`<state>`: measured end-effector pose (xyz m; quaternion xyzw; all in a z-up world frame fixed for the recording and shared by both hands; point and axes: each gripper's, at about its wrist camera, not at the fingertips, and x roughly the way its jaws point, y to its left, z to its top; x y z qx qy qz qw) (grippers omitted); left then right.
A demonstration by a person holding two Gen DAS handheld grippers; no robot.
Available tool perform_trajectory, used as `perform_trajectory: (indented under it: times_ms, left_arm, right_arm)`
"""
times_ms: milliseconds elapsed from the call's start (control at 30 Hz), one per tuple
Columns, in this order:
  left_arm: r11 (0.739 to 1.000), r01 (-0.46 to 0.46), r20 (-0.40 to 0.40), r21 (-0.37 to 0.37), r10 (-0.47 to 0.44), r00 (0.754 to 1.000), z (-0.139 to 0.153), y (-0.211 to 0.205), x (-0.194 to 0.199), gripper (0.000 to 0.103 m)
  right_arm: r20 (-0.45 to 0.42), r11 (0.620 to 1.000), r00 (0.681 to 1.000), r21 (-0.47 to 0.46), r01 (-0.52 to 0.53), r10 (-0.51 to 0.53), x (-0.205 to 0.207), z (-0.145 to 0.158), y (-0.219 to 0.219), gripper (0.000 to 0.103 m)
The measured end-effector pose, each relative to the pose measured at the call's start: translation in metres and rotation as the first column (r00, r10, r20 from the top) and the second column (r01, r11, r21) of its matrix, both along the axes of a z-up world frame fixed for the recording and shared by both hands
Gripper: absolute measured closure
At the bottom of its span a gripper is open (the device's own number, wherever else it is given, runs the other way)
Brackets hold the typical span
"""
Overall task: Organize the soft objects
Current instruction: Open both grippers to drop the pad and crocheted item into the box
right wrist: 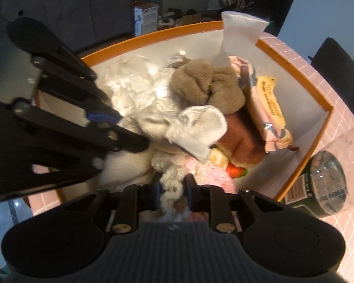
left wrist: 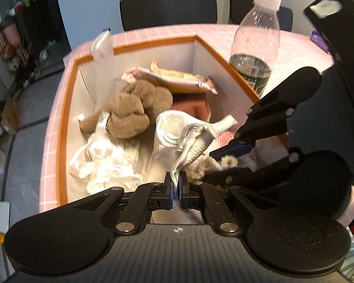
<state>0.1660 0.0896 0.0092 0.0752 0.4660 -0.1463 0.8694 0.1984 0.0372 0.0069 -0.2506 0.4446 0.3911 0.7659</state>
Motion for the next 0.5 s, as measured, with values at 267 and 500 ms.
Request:
perform_trajectory:
  times_ms: [267,500]
  left_arm:
    - [1.000,-0.013,0.001,-0.009,0.013,1.000,0.013,0.003,-0.009,0.081]
    - [1.000,0.016,0.094,-0.013,-0.015,0.995,0.050,-0.005,-0.035,0.059]
  right_arm:
    - [0.041,0.998,0.999,0.066,-0.009,0.006,-0.014,0.028,-0.022,0.069]
    - [0.133,0.989,0.991,0.150,0.014,-0.034,-0.038,0.072,-0.056,0.059]
